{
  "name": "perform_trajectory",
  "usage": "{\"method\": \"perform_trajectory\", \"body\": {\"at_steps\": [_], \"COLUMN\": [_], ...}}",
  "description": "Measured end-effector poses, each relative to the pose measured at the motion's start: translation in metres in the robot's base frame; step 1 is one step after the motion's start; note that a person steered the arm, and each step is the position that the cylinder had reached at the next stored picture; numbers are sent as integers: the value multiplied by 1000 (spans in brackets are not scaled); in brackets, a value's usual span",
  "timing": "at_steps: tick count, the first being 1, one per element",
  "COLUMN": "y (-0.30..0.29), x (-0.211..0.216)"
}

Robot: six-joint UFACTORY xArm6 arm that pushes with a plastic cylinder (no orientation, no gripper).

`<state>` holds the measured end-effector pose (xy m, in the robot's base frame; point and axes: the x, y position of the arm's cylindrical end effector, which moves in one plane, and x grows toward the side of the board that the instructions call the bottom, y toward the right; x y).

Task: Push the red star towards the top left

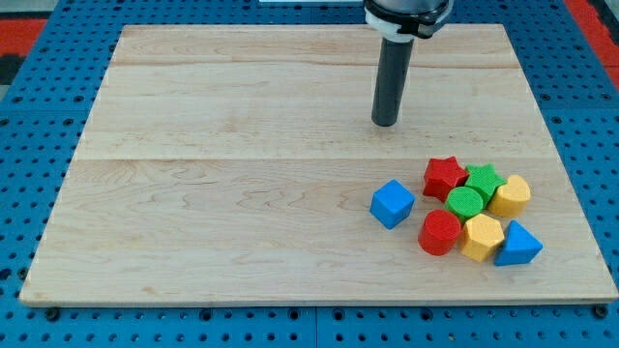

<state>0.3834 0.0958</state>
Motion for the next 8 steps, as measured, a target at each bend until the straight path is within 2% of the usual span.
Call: {"method": "perform_trajectory", "body": {"at_steps": [1,2,3,4,5,8], "y": [0,35,104,173,135,-74], "x": [-3,-33,4,98,157,37]}}
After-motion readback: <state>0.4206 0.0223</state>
